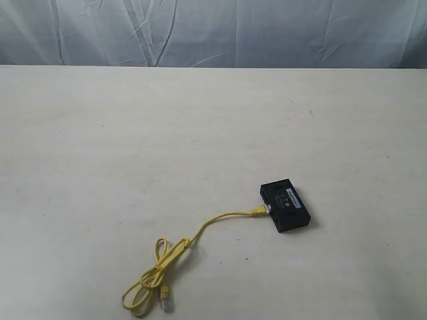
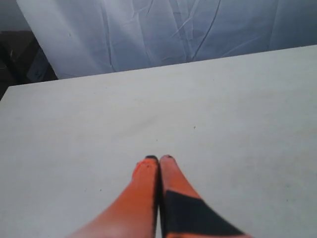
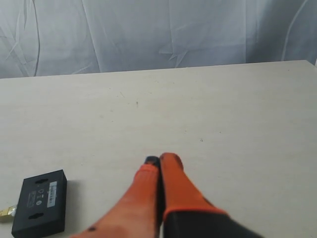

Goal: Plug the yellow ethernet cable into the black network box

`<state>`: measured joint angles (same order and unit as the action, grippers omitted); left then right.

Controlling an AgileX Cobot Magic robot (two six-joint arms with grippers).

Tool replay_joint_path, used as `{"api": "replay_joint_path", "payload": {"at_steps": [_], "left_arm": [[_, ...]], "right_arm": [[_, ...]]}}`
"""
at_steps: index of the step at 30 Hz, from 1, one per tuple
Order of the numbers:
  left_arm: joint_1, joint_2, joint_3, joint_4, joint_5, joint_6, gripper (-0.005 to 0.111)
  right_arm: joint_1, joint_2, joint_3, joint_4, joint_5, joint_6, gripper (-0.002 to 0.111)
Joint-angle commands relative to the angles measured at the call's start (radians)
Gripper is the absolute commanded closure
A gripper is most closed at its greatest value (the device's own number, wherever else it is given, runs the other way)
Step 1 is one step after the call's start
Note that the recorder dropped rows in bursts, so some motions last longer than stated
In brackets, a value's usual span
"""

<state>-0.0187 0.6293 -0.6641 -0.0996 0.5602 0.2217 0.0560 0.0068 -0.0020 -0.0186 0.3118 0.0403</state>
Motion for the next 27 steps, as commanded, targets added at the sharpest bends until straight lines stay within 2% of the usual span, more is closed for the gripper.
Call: {"api": "replay_joint_path", "payload": {"at_steps": [1, 9, 16, 19, 27], "left_arm": [[0.006, -0.169, 0.162, -0.012, -0.033, -0.006, 0.107], [0.004, -0.45, 0.474, -0.032, -0.216, -0.006, 0.107], [-0.046, -0.629, 0.663, -0.083, -0.315, -0.006, 0.107], [-0.044, -0.629, 0.664, -0.123, -0.323, -0.006, 0.107], [-0.044, -0.629, 0.664, -0.11, -0.325, -0.006, 0.107]], "right_arm": [[0.005, -0.007, 0.002, 0.001, -0.008, 0.001, 0.109], [0.005, -0.007, 0.002, 0.001, -0.008, 0.001, 0.109], [0.005, -0.007, 0.002, 0.006, -0.008, 0.003, 0.109], [0.005, -0.007, 0.002, 0.006, -0.008, 0.003, 0.109], [0.005, -0.007, 0.002, 0.024, -0.008, 0.005, 0.109]]}}
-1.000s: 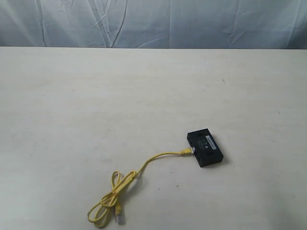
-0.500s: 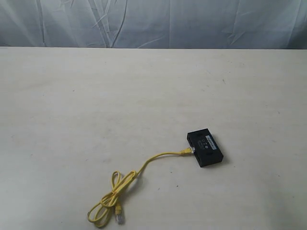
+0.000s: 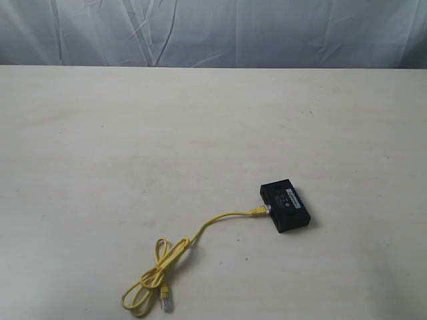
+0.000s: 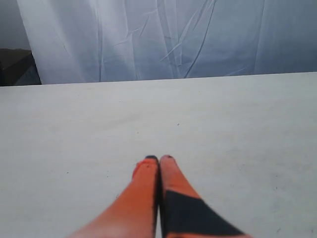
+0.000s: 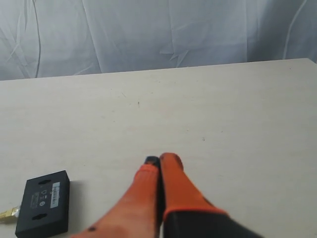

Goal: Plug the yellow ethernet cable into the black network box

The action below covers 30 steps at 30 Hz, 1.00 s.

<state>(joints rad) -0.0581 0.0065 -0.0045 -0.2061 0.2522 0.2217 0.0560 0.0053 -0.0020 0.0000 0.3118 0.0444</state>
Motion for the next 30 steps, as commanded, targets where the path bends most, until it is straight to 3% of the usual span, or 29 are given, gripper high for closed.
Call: {"api": "replay_joint_path", "payload": {"at_steps": [1, 5, 11, 30], "left_arm": [[-0.005, -0.006, 0.004, -0.003, -0.017, -0.006, 0.107], [-0.005, -0.006, 0.004, 0.008, -0.025, -0.006, 0.107], [-0.005, -0.006, 0.004, 0.175, -0.022, -0.121, 0.107], [-0.005, -0.006, 0.004, 0.178, -0.024, -0.198, 0.107]], "right_arm": [[0.005, -0.005, 0.002, 0.006, -0.008, 0.001, 0.109], [0.005, -0.005, 0.002, 0.006, -0.008, 0.001, 0.109], [0.005, -0.005, 0.002, 0.008, -0.008, 0.001, 0.109], [0.005, -0.005, 0.002, 0.008, -0.008, 0.001, 0.109]]}}
